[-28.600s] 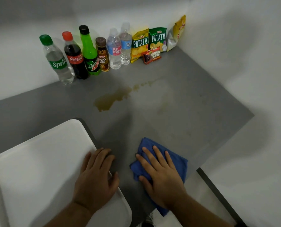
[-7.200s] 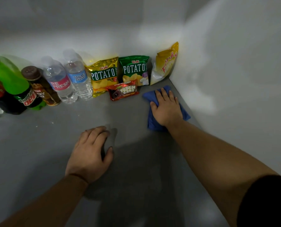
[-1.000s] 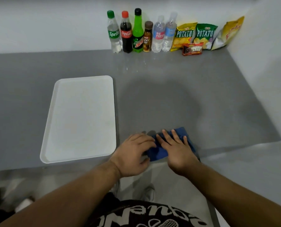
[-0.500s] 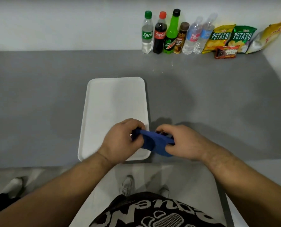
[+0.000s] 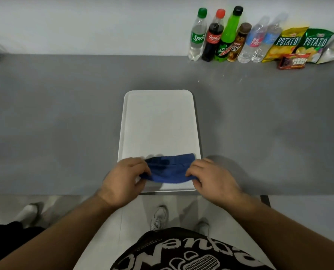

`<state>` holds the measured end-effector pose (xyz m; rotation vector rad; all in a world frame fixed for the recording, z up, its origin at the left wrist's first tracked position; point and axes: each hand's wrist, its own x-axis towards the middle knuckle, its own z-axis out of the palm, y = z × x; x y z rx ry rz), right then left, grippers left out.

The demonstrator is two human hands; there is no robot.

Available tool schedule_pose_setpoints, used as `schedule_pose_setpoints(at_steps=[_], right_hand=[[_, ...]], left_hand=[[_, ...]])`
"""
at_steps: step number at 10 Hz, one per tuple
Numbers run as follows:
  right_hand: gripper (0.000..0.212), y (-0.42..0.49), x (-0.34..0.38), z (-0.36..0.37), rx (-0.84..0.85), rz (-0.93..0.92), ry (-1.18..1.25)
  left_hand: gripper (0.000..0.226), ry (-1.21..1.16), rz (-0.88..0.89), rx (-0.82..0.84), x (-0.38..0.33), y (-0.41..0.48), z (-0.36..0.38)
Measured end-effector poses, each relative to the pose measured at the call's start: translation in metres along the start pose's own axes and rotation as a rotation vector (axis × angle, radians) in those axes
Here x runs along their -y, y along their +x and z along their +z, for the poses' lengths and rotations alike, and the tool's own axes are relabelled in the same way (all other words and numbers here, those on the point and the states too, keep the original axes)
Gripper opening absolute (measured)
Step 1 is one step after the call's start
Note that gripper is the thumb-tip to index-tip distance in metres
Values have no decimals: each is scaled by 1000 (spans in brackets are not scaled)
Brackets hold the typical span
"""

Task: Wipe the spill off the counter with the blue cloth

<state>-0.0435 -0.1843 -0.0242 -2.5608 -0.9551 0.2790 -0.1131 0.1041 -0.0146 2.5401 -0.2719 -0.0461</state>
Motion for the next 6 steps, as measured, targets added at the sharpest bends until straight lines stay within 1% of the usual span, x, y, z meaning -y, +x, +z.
schedule_pose_setpoints(at_steps=[1,2,3,4,5,6], right_hand=[[20,-15,-2,17,-15,-20,-39],[19,-25,-2,22,-58,-21,-58],[24,-33,4,22,-57,-37,-54],[38,-38,17,23,24,-36,-63],[37,-42,24,18,38,-25,-74],[35,-53,22,11,33,16,-38]], left_hand=[[19,50,8,81,1,-17,11],[17,70,43,88,-1,-25,13],[20,169,58,157,-8,-28,14],[36,288,24,198,-16,-29,22],[28,342,26,148,-26,-17,27],[29,290,16,148,-36,-4,28]])
